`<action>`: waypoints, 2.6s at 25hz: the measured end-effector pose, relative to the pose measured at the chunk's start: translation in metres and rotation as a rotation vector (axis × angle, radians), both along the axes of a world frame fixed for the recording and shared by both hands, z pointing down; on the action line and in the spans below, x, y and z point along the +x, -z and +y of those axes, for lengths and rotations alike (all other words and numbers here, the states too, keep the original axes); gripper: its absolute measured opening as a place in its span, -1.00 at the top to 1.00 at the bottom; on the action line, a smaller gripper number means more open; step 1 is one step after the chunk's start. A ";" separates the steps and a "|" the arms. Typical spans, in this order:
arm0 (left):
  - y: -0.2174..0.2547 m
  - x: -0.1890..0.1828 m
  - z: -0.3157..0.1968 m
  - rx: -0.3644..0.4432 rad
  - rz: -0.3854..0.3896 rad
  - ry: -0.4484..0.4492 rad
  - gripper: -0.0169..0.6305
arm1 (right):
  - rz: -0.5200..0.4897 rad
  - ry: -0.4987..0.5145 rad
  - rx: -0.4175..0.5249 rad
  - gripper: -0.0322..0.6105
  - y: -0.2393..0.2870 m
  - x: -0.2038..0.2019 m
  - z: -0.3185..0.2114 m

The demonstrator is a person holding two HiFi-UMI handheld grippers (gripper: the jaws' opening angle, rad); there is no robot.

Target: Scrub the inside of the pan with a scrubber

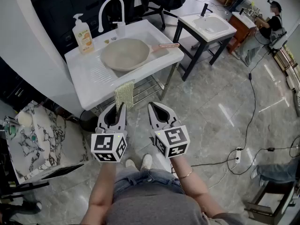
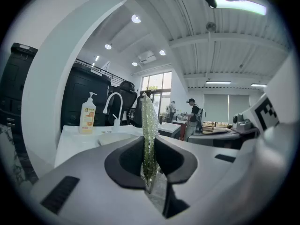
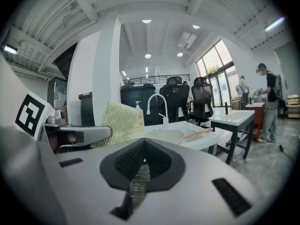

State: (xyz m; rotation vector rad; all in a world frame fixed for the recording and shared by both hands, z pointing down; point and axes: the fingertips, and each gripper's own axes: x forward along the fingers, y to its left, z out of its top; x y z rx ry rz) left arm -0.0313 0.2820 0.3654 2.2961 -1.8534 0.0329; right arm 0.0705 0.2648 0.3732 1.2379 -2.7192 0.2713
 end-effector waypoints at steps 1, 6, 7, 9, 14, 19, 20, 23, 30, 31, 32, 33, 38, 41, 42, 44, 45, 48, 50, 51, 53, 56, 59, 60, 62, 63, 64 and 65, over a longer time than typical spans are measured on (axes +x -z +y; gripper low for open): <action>0.000 0.001 -0.001 0.002 0.000 0.000 0.74 | 0.001 0.000 0.006 0.88 0.001 0.001 -0.001; -0.001 0.010 -0.001 -0.001 0.009 0.000 0.74 | -0.024 0.010 0.007 0.87 0.001 0.010 -0.002; -0.001 0.011 -0.001 -0.003 0.013 0.001 0.74 | -0.032 0.014 0.001 0.87 0.000 0.012 -0.002; 0.000 0.013 0.000 0.000 0.023 0.006 0.74 | -0.043 0.024 -0.003 0.87 0.001 0.014 -0.001; 0.010 0.009 0.002 0.015 0.034 0.027 0.75 | -0.058 0.027 0.001 0.87 0.006 0.020 -0.002; 0.013 0.004 -0.006 0.014 0.058 0.029 0.75 | -0.050 0.020 -0.017 0.87 0.004 0.022 -0.011; 0.013 0.003 -0.010 0.013 0.063 0.025 0.75 | -0.052 0.019 -0.017 0.87 0.004 0.022 -0.015; 0.008 0.001 -0.028 -0.002 0.079 0.012 0.75 | -0.059 0.008 -0.021 0.87 0.002 0.020 -0.030; -0.010 -0.013 -0.104 -0.034 0.089 0.001 0.74 | -0.034 -0.021 -0.021 0.87 -0.006 0.010 -0.095; -0.011 -0.017 -0.117 -0.039 0.092 -0.001 0.74 | -0.029 -0.025 -0.024 0.87 -0.007 0.007 -0.108; -0.012 -0.022 -0.131 -0.042 0.095 -0.003 0.74 | -0.023 -0.030 -0.028 0.87 -0.009 0.004 -0.121; -0.011 -0.027 -0.145 -0.044 0.097 -0.007 0.74 | -0.018 -0.034 -0.031 0.87 -0.010 -0.001 -0.135; -0.009 -0.053 -0.216 -0.052 0.083 -0.032 0.74 | -0.004 -0.065 -0.036 0.87 -0.007 -0.023 -0.208; -0.012 -0.062 -0.253 -0.072 0.081 -0.062 0.74 | 0.000 -0.089 -0.046 0.87 -0.006 -0.035 -0.245; -0.013 -0.065 -0.265 -0.077 0.082 -0.069 0.74 | 0.004 -0.097 -0.047 0.87 -0.007 -0.039 -0.257; -0.015 -0.071 -0.286 -0.085 0.087 -0.082 0.74 | 0.014 -0.114 -0.052 0.87 -0.008 -0.045 -0.278; -0.015 -0.074 -0.295 -0.089 0.090 -0.089 0.74 | 0.020 -0.125 -0.056 0.87 -0.009 -0.046 -0.287; -0.018 -0.079 -0.319 -0.098 0.096 -0.110 0.74 | 0.040 -0.162 -0.069 0.87 -0.013 -0.048 -0.311; -0.020 -0.081 -0.333 -0.103 0.099 -0.124 0.74 | 0.048 -0.183 -0.073 0.87 -0.013 -0.047 -0.323; -0.021 -0.082 -0.339 -0.107 0.099 -0.131 0.74 | 0.053 -0.191 -0.076 0.87 -0.014 -0.047 -0.327; -0.024 -0.083 -0.347 -0.119 0.101 -0.144 0.74 | 0.063 -0.206 -0.086 0.87 -0.018 -0.044 -0.333; -0.029 -0.081 -0.356 -0.136 0.104 -0.160 0.74 | 0.075 -0.225 -0.104 0.87 -0.023 -0.038 -0.340; -0.033 -0.077 -0.366 -0.145 0.099 -0.170 0.74 | 0.087 -0.233 -0.112 0.87 -0.028 -0.032 -0.350; -0.035 -0.075 -0.370 -0.150 0.094 -0.173 0.74 | 0.088 -0.236 -0.115 0.87 -0.029 -0.030 -0.354; -0.039 -0.073 -0.376 -0.166 0.083 -0.179 0.74 | 0.086 -0.243 -0.122 0.87 -0.031 -0.027 -0.363; -0.042 -0.071 -0.379 -0.175 0.078 -0.181 0.74 | 0.085 -0.244 -0.125 0.87 -0.033 -0.026 -0.367; -0.044 -0.069 -0.382 -0.184 0.073 -0.183 0.74 | 0.085 -0.243 -0.129 0.87 -0.034 -0.025 -0.371; -0.047 -0.067 -0.386 -0.192 0.068 -0.186 0.74 | 0.085 -0.241 -0.133 0.87 -0.035 -0.024 -0.375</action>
